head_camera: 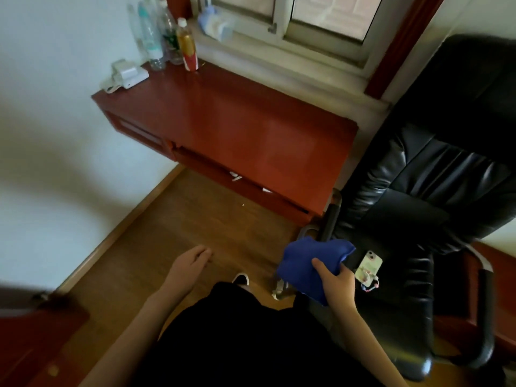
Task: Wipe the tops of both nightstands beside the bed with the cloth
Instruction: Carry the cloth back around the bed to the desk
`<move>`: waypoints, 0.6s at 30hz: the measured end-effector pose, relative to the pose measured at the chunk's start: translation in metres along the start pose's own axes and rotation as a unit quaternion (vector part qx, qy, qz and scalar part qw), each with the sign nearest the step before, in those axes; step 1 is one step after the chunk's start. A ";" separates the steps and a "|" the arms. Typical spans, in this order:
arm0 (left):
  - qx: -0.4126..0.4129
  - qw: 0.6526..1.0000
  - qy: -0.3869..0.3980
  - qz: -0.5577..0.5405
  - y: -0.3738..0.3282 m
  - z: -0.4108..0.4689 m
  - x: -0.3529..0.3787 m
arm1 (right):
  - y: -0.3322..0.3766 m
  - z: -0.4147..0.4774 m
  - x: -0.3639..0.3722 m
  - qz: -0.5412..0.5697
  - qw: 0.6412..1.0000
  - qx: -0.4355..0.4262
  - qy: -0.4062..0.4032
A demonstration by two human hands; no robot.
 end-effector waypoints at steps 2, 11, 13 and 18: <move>0.027 0.999 0.025 0.030 -0.029 0.042 -0.015 | 0.021 0.023 0.012 0.006 1.000 -0.006 -0.018; 0.162 0.974 0.057 0.148 -0.146 0.176 -0.032 | 0.108 0.118 0.057 -0.019 0.998 -0.029 -0.044; 0.196 0.963 0.044 0.181 -0.169 0.202 -0.025 | 0.126 0.143 0.066 -0.032 0.998 -0.044 -0.038; 0.253 0.930 0.017 0.265 -0.208 0.272 0.007 | 0.160 0.215 0.087 -0.075 0.993 -0.096 0.006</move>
Point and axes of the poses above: each hand's wrist, its own z-axis towards the middle knuckle, its own x-axis out of the palm, y = z × x, the point moved 2 cm from there along z, towards the middle knuckle, and after that the axes turned 5 degrees about z, right-handed, at the moved point
